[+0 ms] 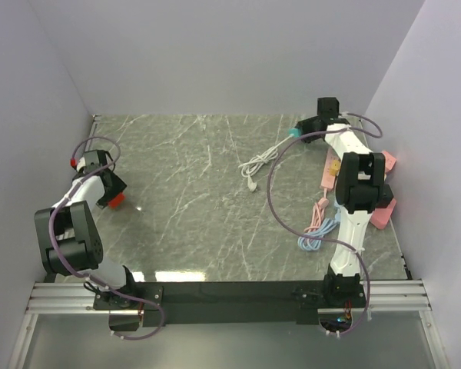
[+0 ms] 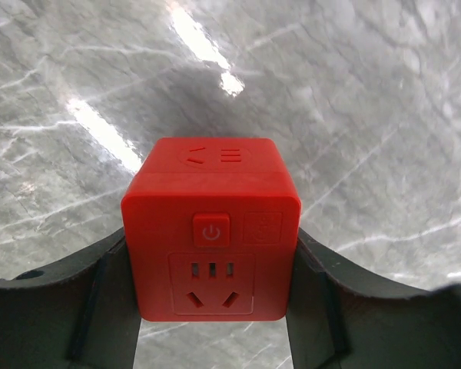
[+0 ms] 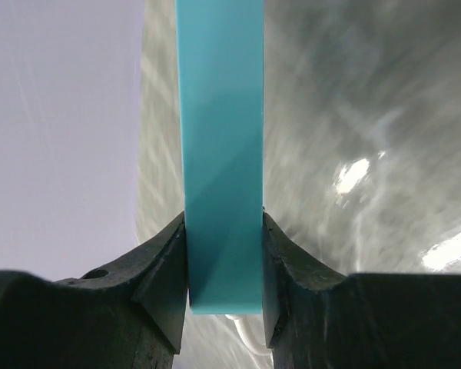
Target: Pull the plug off the socket
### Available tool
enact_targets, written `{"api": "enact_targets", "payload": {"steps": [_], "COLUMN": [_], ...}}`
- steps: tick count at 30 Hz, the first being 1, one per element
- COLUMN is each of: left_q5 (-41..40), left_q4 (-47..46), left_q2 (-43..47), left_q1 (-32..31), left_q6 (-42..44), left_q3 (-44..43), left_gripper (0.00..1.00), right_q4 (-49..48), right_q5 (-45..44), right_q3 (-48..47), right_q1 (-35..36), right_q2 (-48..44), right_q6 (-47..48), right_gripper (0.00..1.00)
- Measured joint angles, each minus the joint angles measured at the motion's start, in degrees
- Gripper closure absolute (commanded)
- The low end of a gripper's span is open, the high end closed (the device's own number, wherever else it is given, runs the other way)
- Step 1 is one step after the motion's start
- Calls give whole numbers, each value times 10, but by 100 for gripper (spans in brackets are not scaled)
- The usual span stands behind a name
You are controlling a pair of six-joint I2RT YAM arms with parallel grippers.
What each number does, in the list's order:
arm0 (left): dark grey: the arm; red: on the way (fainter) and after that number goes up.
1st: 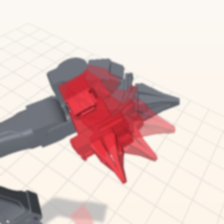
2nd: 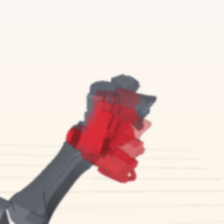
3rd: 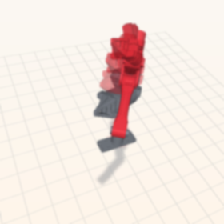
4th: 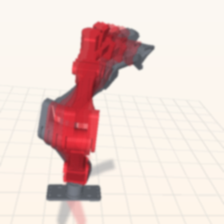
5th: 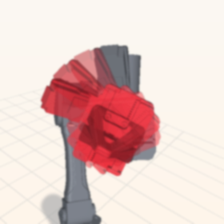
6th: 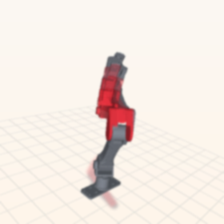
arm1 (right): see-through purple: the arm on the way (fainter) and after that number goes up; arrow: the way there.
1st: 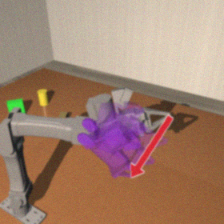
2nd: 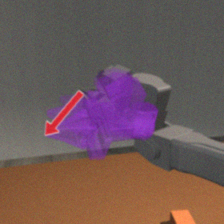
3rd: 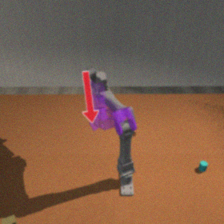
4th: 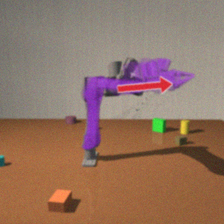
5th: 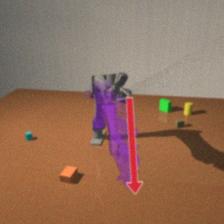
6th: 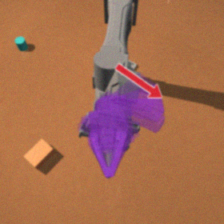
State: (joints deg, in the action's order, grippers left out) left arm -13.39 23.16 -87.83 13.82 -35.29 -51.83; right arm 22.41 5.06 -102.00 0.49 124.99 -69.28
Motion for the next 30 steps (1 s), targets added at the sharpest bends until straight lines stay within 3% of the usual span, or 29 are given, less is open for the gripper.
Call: {"api": "enact_targets", "payload": {"steps": [7, 10, 13, 15, 16, 20, 24, 28, 30], "left_q5": [7, 10, 10, 12, 16, 36, 42, 44, 45], "left_q4": [-13, -15, -19, -21, -24, -34, -32, -9, -3], "left_q2": [-2, -3, -7, -12, -15, -21, -34, -66, -63], "left_q1": [16, 19, 22, 27, 32, 52, 61, 68, 68], "left_q6": [-15, -17, -19, -19, -19, -21, -20, -18, -19], "left_q3": [1, 1, 1, -3, -6, -10, -20, -21, -23], "left_gripper": [64, 53, 50, 45, 42, 36, 23, 2, 1], "right_q4": [46, 52, 87, 105, 104, 93, 89, 43, 33], "right_q5": [-105, -129, -155, -165, -167, -163, -160, -151, -141], "right_q3": [-50, -77, -151, -216, -236, -243, -249, -215, -200], "right_q1": [-24, -30, -39, -46, -50, -64, -71, -73, -73], "right_q2": [23, 43, 90, 130, 144, 157, 160, 152, 151], "right_q6": [-108, -139, -160, -168, -171, -179, -174, -172, -170], "right_gripper": [100, 100, 100, 93, 81, 57, 44, 34, 31]}}
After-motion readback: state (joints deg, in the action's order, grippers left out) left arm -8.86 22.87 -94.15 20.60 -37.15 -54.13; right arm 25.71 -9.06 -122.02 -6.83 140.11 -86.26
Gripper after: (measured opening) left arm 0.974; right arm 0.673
